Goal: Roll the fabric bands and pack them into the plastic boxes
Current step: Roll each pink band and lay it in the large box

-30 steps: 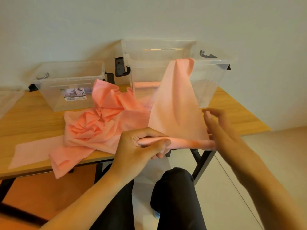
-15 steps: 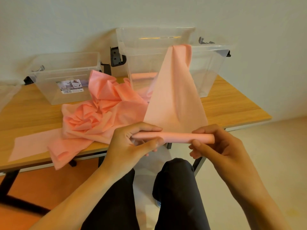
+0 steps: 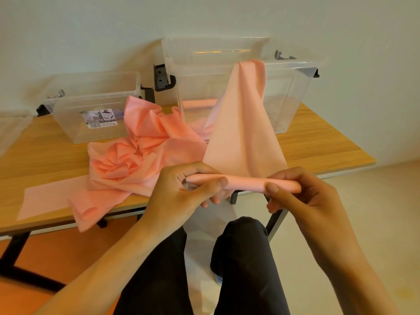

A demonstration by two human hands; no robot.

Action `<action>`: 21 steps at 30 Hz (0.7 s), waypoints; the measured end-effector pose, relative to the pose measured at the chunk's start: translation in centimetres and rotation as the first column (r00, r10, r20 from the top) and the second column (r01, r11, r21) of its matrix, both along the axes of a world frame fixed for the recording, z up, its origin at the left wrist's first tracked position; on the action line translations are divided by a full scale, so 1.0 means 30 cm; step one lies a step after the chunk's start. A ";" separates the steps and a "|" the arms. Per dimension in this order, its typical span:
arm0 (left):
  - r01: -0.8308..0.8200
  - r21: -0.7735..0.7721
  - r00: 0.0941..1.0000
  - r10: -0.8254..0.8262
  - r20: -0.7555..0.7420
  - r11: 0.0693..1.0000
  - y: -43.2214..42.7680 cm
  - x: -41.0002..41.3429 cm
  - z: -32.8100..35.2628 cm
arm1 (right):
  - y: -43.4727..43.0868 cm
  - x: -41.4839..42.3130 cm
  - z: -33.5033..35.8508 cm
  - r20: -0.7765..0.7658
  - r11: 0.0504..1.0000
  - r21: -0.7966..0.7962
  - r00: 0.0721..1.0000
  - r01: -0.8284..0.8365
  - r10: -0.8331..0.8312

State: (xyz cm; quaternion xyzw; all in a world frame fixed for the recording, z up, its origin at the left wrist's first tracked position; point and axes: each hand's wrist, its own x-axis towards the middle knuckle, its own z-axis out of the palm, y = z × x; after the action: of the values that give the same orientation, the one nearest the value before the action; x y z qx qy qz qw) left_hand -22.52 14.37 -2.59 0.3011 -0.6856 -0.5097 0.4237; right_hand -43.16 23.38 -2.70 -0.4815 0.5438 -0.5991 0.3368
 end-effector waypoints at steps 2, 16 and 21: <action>0.013 -0.004 1.000 -0.013 -0.010 1.000 -0.011 0.001 0.006 | -0.002 0.001 0.000 -0.010 1.000 0.001 1.000 0.019 -0.019; 0.046 0.018 0.999 -0.046 -0.030 0.999 -0.009 -0.010 0.024 | -0.028 -0.003 0.035 0.053 0.998 -0.066 0.998 0.021 -0.017; 0.039 -0.041 0.999 -0.039 -0.002 0.998 -0.019 -0.002 0.026 | -0.040 0.005 0.036 0.043 0.999 -0.050 0.999 0.003 -0.001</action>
State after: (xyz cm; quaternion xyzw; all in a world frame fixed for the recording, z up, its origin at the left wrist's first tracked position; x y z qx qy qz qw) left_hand -22.59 13.81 -1.81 0.2782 -0.7011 -0.5043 0.4205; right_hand -42.99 22.17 -1.62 -0.4763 0.5218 -0.6231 0.3355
